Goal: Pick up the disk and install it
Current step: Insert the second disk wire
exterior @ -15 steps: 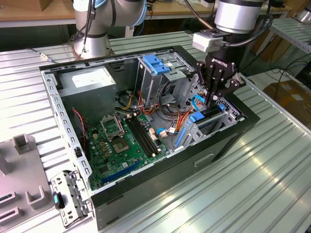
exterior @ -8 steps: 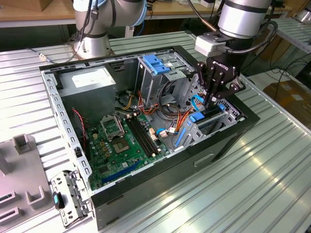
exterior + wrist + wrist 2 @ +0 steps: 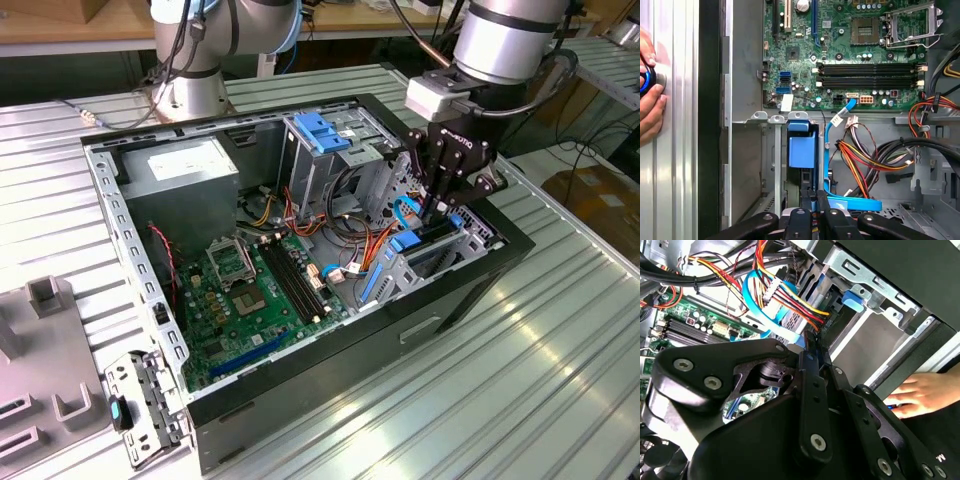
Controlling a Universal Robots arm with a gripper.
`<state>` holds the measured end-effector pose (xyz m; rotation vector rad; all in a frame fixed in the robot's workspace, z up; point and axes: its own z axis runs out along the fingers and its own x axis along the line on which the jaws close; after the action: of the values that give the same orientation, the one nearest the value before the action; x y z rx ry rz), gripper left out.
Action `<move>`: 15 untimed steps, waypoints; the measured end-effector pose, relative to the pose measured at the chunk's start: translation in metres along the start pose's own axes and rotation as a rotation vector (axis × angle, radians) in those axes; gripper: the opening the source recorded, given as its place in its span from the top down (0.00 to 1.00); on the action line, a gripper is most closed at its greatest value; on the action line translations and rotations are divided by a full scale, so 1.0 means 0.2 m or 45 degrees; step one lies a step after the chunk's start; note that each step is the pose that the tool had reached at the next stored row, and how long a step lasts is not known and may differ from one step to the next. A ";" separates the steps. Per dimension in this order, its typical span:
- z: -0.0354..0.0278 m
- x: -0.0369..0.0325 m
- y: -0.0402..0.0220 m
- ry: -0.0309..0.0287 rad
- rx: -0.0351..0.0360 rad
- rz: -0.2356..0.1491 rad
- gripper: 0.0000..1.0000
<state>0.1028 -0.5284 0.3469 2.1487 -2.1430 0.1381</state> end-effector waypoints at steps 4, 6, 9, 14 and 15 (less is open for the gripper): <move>0.004 0.026 0.000 -0.0248 0.0001 0.000 0.84; 0.000 0.029 0.000 -0.0309 0.0001 0.000 0.84; -0.005 0.032 -0.001 -0.0333 0.0002 0.000 0.84; 0.000 0.066 -0.001 -0.0796 0.0003 -0.001 0.84; 0.000 0.071 -0.001 -0.0909 0.0004 -0.001 0.84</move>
<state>0.1031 -0.5424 0.3489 2.1866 -2.1801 0.0625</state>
